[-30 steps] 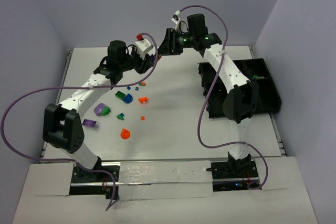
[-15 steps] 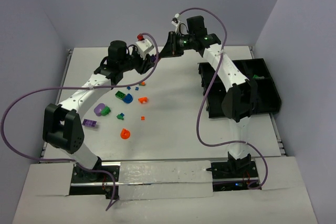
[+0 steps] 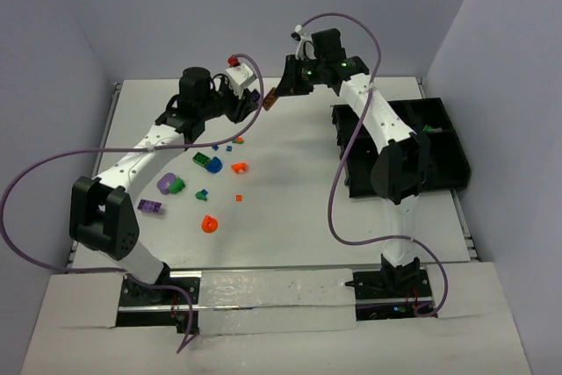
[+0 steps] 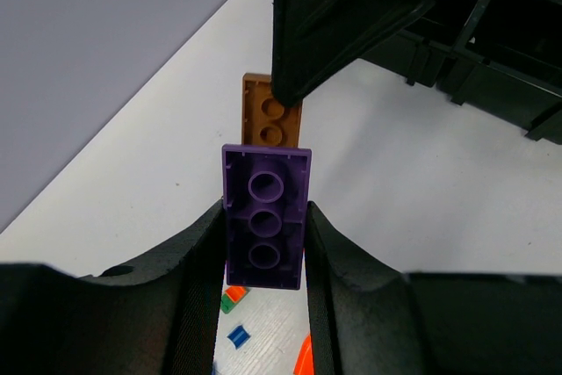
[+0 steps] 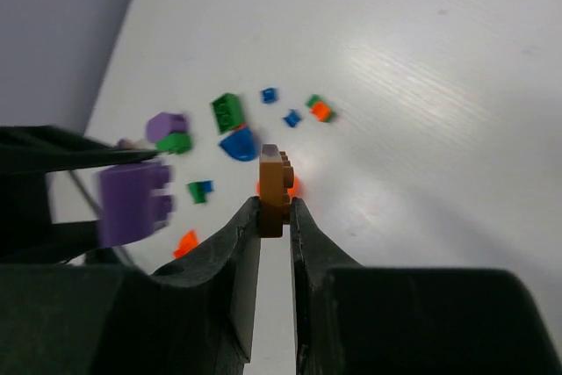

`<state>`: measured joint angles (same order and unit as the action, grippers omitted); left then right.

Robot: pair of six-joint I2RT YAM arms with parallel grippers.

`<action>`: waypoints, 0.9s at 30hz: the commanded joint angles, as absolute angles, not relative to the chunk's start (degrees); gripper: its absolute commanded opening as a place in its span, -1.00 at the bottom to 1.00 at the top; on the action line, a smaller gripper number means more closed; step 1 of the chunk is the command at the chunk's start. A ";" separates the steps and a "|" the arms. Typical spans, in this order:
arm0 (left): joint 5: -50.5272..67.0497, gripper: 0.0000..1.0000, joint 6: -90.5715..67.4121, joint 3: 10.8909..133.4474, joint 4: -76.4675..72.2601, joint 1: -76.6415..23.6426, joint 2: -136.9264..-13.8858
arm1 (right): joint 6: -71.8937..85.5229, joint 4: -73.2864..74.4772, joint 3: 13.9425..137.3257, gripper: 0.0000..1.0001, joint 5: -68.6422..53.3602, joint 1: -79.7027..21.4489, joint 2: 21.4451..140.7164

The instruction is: Sort the legos into containers by color

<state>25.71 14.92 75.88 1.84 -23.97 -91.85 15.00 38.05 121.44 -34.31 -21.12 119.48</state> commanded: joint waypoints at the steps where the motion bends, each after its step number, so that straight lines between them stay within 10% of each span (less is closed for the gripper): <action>1: 25.78 -1.00 13.65 77.78 -1.96 -24.23 -88.45 | 11.14 39.90 121.41 -1.00 -19.88 -17.97 116.60; 15: 23.96 -1.00 12.35 77.27 -2.90 -24.23 -91.12 | -6.28 49.27 120.53 -1.00 -7.65 8.27 106.49; 27: 22.48 -1.00 13.26 82.88 -0.26 -24.09 -96.06 | -11.63 46.66 119.51 -1.00 2.16 7.68 114.81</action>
<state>23.73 13.10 79.21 0.25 -23.97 -96.20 -9.20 47.40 117.02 -0.81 8.51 111.37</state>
